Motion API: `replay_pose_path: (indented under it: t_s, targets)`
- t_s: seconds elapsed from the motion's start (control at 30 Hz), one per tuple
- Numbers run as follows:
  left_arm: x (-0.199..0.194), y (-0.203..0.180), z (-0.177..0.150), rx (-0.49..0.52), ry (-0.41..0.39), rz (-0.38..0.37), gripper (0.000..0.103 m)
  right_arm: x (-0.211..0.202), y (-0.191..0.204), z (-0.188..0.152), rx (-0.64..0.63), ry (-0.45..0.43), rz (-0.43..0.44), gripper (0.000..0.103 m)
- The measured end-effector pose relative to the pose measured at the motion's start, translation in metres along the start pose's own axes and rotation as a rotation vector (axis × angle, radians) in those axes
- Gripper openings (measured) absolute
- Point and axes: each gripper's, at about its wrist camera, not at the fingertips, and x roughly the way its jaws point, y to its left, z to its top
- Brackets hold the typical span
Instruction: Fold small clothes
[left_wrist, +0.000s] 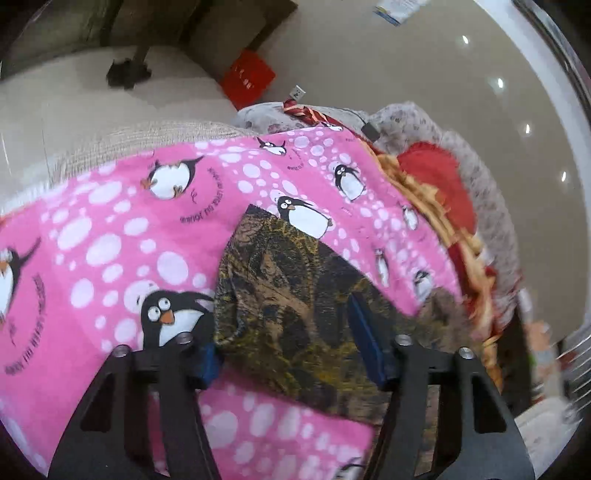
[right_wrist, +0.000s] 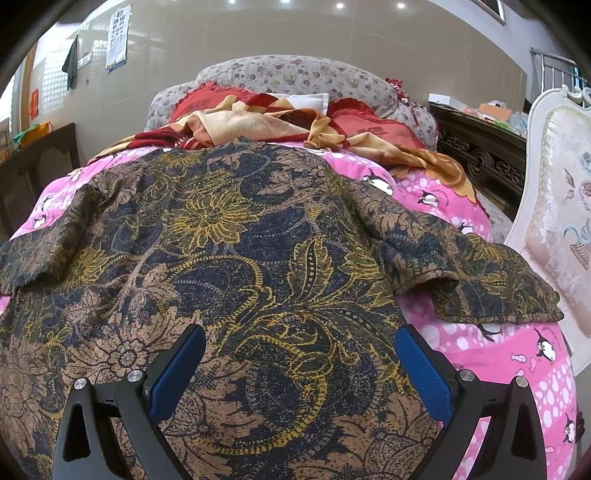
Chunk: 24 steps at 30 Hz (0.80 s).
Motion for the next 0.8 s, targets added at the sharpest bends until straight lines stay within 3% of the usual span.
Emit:
replay_pose_path:
  t_s: [0.03,0.07,0.1,0.13,0.27,0.43,0.47,0.57,0.63,0.7,0.8]
  targets:
    - [0.000,-0.002,-0.002,0.031,-0.001,0.021,0.050,0.000,0.000,0.000,0.000,0.001,0.001,0.101]
    - [0.001,-0.006,-0.003,0.060,0.000,0.046,0.025,0.000,0.000,0.000,0.000,0.001,-0.001,0.101]
    - [0.004,-0.007,-0.002,0.078,0.015,0.062,0.009,0.000,0.000,0.000,0.001,0.003,-0.001,0.101]
    - [0.008,-0.007,-0.003,0.080,0.043,0.074,0.003,0.000,0.000,0.000,-0.001,0.002,0.000,0.101]
    - [-0.015,-0.017,0.005,0.131,-0.029,0.084,0.003,0.000,0.000,0.000,0.001,0.001,-0.002,0.101]
    - [-0.083,-0.038,0.080,0.195,-0.287,0.118,0.003,0.001,0.001,0.000,-0.001,0.002,-0.002,0.101]
    - [-0.091,-0.039,0.095,0.188,-0.307,0.112,0.003,0.001,0.001,0.000,0.000,0.003,-0.002,0.101]
    - [-0.107,-0.047,0.136,0.207,-0.350,0.128,0.003,0.000,0.000,0.000,0.000,0.002,-0.002,0.101]
    - [-0.110,-0.055,0.146,0.230,-0.367,0.131,0.003,0.000,0.001,0.000,0.001,0.001,-0.001,0.101]
    - [-0.109,-0.068,0.143,0.259,-0.358,0.099,0.003,0.000,0.000,0.000,0.001,0.002,-0.001,0.101]
    - [-0.094,-0.100,0.119,0.327,-0.291,-0.016,0.003,0.000,0.000,-0.001,-0.001,0.002,-0.001,0.101]
